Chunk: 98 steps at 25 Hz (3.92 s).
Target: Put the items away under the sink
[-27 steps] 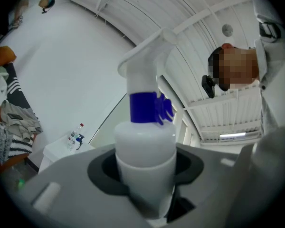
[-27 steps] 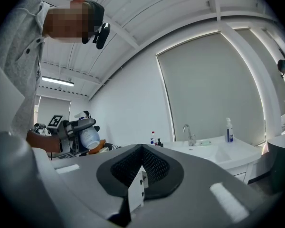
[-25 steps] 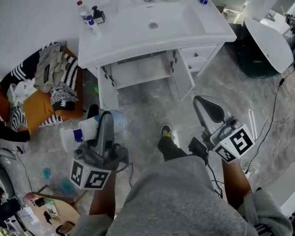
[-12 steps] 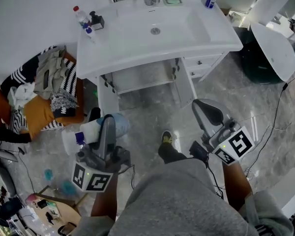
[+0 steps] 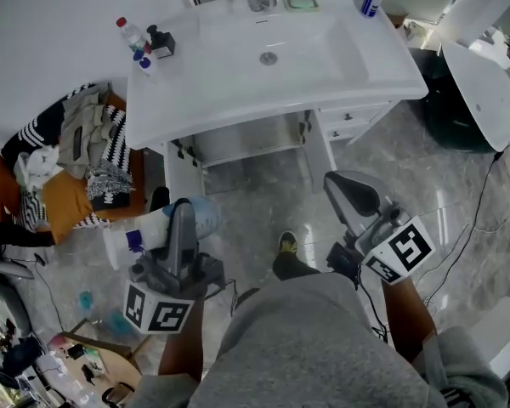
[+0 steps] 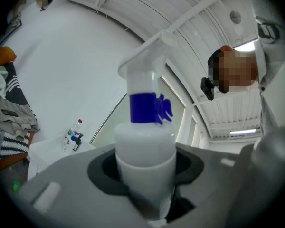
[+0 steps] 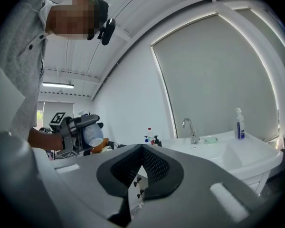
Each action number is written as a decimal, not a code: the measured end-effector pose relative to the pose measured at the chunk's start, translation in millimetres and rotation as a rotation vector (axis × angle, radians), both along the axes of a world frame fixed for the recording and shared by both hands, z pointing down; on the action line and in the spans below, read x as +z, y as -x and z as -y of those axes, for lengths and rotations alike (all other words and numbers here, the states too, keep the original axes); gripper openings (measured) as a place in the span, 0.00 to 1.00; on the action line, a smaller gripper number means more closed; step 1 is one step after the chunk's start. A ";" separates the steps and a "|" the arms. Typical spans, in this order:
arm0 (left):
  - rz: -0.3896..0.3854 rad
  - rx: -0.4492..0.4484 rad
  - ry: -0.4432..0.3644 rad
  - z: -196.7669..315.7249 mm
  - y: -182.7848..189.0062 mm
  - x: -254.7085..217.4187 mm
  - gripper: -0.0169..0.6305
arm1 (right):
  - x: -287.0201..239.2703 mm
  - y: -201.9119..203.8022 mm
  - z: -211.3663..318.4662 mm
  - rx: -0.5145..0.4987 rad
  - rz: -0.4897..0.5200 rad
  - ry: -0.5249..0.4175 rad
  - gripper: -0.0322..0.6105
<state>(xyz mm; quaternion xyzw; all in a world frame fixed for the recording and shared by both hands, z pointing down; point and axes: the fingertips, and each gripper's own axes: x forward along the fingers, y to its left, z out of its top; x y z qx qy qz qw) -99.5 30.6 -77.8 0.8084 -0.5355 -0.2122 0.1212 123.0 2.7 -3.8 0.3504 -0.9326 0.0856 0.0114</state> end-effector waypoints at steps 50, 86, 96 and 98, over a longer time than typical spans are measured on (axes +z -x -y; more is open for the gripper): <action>0.089 0.031 0.113 129.9 12.0 297.4 0.36 | 246.5 113.3 134.7 0.013 0.009 0.011 0.05; 0.299 -0.147 0.159 301.3 63.9 722.6 0.36 | 619.2 155.3 251.4 0.214 0.023 -0.015 0.05; 0.394 -0.195 0.239 334.1 62.6 770.4 0.36 | 643.1 165.1 235.8 0.142 -0.062 -0.007 0.05; 0.429 -0.190 0.235 339.4 58.8 775.7 0.36 | 646.1 161.6 231.4 0.134 -0.097 -0.015 0.05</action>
